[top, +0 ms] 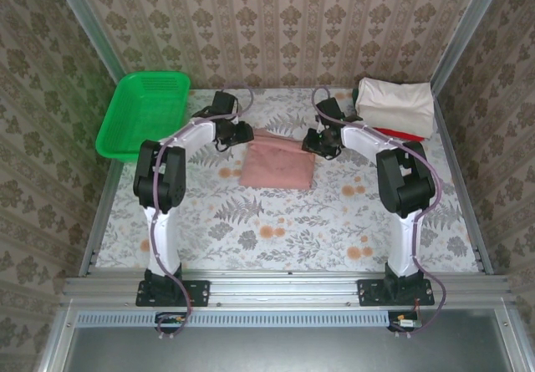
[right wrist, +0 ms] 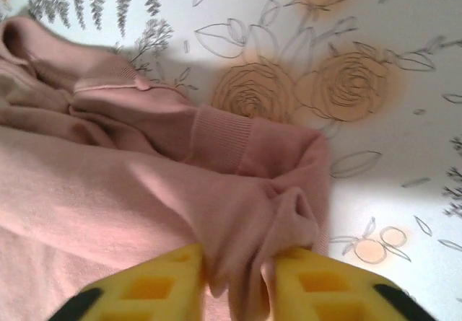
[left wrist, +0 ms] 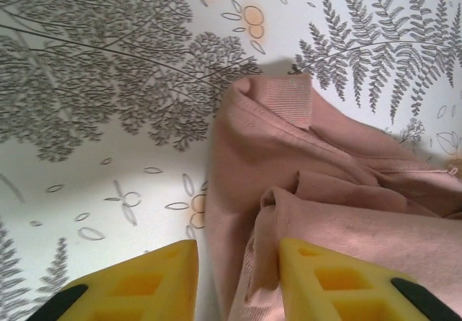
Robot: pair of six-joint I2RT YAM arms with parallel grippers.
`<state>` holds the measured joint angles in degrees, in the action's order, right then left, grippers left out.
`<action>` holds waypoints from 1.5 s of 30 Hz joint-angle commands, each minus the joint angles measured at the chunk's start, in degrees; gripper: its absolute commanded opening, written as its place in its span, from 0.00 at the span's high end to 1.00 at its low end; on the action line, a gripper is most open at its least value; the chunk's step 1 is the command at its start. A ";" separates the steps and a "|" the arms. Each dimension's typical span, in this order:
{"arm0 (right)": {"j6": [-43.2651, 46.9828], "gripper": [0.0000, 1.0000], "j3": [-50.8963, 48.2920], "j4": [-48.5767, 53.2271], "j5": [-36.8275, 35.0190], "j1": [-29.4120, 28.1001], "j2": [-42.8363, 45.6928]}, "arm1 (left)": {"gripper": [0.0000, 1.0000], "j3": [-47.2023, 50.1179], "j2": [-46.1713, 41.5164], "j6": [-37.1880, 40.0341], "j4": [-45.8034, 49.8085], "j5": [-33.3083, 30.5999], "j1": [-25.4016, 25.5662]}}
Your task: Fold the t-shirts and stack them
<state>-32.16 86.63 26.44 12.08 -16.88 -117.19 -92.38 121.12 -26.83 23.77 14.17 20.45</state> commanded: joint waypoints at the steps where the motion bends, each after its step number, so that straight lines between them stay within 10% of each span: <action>1: 1.35 0.59 1.98 2.71 -3.98 0.50 3.19 | 0.55 -1.66 -2.73 2.46 3.13 -1.00 -0.60; 4: 1.69 0.38 0.18 2.75 -7.38 0.21 8.28 | 0.49 1.59 -7.54 3.42 3.06 -3.74 -0.03; 12: 0.51 0.47 -10.50 -6.37 -9.62 -7.37 15.26 | 0.47 6.24 -11.13 6.46 0.39 -6.82 7.30; 22: 0.34 0.51 5.99 0.25 -9.92 -3.40 -4.41 | 0.54 -8.98 8.77 7.10 5.75 -6.33 5.98; 32: 2.01 0.31 8.09 4.59 -13.20 -2.84 -0.28 | 0.53 -3.79 1.45 7.83 6.23 -6.92 5.98; 45: 2.13 0.47 15.89 5.79 -13.13 -1.92 -11.14 | 0.50 -14.35 9.81 10.70 11.35 -12.05 4.36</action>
<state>-31.05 101.23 28.93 -0.91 -19.49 -125.19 -105.78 126.32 -17.67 31.11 4.29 27.00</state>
